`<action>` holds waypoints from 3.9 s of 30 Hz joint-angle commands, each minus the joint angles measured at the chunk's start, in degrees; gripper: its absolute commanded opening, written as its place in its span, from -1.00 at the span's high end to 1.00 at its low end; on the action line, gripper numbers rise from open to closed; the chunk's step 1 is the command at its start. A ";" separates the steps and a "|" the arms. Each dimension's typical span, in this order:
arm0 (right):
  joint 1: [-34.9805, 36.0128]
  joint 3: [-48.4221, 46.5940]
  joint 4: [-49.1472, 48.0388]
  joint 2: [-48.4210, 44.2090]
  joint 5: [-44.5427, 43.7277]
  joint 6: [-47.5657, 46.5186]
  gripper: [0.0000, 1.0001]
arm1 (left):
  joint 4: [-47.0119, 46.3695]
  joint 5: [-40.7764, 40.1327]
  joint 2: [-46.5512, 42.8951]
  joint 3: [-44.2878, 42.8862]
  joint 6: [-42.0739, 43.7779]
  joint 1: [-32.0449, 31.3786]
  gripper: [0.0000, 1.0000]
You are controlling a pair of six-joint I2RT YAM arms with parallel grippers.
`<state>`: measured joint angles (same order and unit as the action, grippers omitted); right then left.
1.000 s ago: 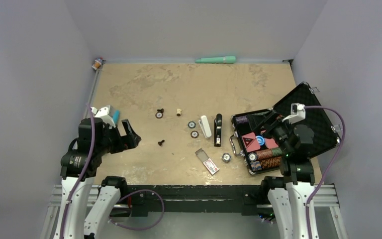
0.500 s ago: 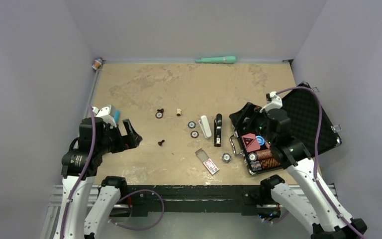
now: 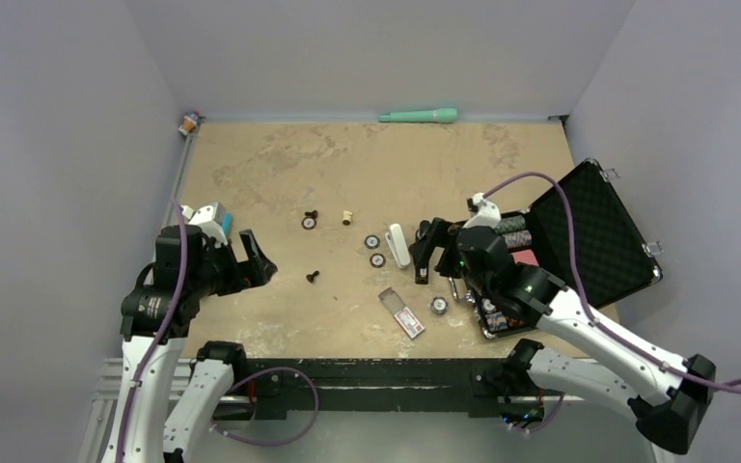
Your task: Unload the staples from the stapler
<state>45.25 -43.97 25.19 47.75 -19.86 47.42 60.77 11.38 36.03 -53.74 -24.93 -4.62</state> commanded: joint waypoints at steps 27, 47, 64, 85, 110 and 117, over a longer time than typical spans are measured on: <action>1.50 -0.80 -8.88 29.33 -11.66 4.16 -0.24 | -1.80 0.57 -0.17 0.02 -0.56 0.22 -1.00; 2.52 -11.45 -15.08 38.82 -5.81 -11.15 -0.68 | -1.78 0.56 -0.10 0.00 -0.56 0.18 -1.00; 2.39 -14.40 -15.80 49.27 -8.45 -13.65 -0.57 | -1.89 0.72 -0.08 0.02 -0.47 0.23 -1.00; 2.06 -13.63 -14.05 53.15 -8.39 -13.34 -0.11 | -1.84 0.76 0.19 0.04 -0.43 0.32 -1.00; 4.20 -18.90 -6.03 52.31 -10.40 -11.13 1.00 | -1.89 0.73 0.09 0.01 -0.49 0.32 -1.00; 6.46 -22.50 -2.52 47.35 -9.05 -11.71 1.00 | -2.01 0.86 0.23 0.12 -0.47 0.38 -1.00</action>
<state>50.37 -62.87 20.60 100.53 -27.73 35.35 60.77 11.57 36.12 -53.74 -24.93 -4.62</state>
